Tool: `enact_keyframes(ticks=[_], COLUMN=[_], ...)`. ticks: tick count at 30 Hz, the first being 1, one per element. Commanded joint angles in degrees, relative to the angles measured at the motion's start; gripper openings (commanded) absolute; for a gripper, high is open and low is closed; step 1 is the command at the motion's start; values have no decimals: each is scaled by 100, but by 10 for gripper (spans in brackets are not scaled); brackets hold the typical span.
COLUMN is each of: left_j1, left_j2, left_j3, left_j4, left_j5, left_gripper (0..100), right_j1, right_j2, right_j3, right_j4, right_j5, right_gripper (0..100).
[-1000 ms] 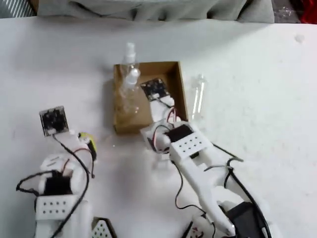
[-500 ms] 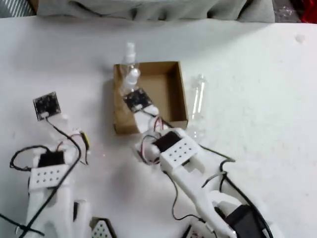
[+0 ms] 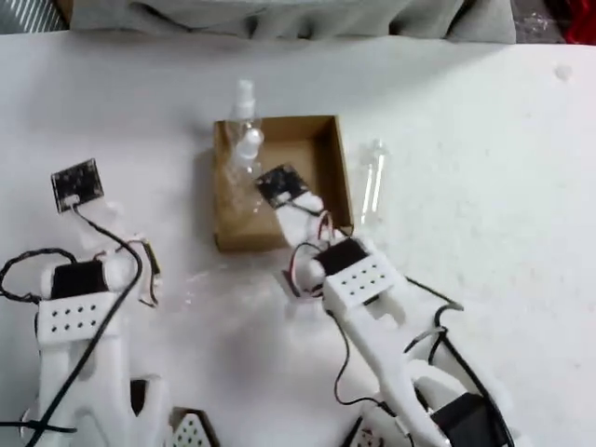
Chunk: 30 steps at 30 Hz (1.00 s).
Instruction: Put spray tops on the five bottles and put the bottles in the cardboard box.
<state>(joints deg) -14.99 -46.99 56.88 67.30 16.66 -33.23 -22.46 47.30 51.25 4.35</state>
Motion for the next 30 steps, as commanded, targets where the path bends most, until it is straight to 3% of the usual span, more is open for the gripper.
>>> enact_keyframes(ticks=[1, 9, 24, 30], left_j1=[-31, 4, -22, -224], left_j2=[48, 48, 48, 48], left_j3=[-352, -378, -387, -475], left_j4=[149, 475, 888, 905], left_j5=[79, 70, -246, -211], left_gripper=[21, 21, 21, 115], right_j1=[110, -312, -2018, -1859], right_j2=[-154, 303, 532, -558], right_j3=[35, 53, 360, 870], right_j4=[-303, -769, -892, -884], right_j5=[-79, -123, -88, -70], right_gripper=[16, 16, 16, 18])
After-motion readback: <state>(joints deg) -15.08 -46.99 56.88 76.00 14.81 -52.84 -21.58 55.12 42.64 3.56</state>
